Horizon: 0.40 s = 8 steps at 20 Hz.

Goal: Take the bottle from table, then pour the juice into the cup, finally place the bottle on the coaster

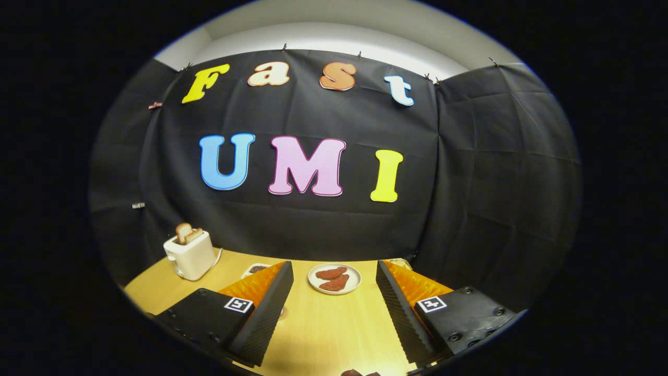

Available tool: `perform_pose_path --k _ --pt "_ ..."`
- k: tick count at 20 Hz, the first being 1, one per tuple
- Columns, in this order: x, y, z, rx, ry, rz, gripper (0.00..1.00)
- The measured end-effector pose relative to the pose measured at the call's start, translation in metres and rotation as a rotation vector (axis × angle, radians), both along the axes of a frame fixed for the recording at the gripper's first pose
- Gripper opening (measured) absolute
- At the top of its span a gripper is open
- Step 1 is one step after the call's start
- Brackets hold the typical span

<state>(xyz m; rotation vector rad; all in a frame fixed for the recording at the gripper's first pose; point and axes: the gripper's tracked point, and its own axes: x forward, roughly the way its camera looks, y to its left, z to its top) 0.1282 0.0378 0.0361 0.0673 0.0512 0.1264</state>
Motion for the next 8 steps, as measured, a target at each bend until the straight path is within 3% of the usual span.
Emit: perform_pose_path --k 8 --pt "0.003 0.019 0.011 -0.018 -0.026 0.034 0.98"
